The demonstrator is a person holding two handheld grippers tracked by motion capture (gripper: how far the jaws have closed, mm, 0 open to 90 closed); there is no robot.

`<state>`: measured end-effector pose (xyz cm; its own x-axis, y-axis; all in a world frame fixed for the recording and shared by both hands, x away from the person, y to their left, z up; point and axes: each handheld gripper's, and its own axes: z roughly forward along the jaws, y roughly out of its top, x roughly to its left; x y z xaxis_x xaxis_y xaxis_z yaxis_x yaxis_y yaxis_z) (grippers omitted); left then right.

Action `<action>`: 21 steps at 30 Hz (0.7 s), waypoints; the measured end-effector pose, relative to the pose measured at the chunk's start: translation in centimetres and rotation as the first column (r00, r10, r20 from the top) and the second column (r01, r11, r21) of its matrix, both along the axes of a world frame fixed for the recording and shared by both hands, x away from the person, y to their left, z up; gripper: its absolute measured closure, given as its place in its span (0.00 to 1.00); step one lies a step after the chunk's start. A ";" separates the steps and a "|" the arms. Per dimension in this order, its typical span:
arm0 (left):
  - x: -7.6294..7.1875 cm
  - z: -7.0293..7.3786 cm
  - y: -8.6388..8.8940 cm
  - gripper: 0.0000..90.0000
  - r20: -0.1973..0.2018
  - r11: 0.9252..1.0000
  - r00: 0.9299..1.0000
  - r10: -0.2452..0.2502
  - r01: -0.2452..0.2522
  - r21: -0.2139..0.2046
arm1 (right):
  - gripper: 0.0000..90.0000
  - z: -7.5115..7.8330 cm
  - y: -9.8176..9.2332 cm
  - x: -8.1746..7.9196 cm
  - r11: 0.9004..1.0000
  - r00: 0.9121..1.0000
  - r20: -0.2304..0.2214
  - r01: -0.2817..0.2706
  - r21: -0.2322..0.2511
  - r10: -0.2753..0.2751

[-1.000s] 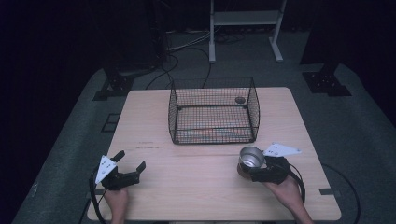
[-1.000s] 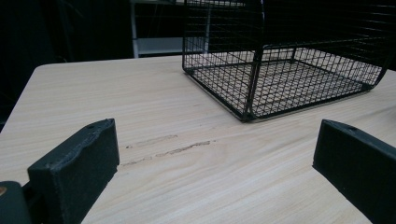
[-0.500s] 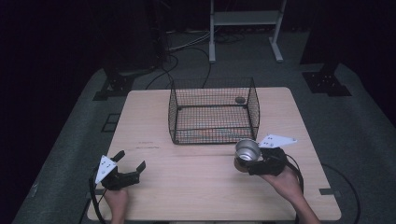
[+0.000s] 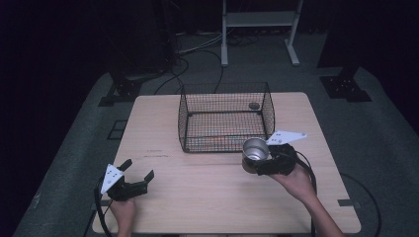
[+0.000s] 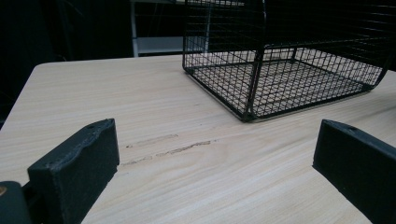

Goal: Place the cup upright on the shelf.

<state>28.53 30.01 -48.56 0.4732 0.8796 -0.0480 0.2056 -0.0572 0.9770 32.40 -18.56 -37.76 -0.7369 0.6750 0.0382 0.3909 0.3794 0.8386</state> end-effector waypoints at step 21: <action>0.0 0.0 0.0 0.00 -0.003 1.000 1.000 -0.001 0.001 -0.003 | 0.20 3.0 1.3 3.2 1.000 1.000 0.019 0.008 -0.019 -0.007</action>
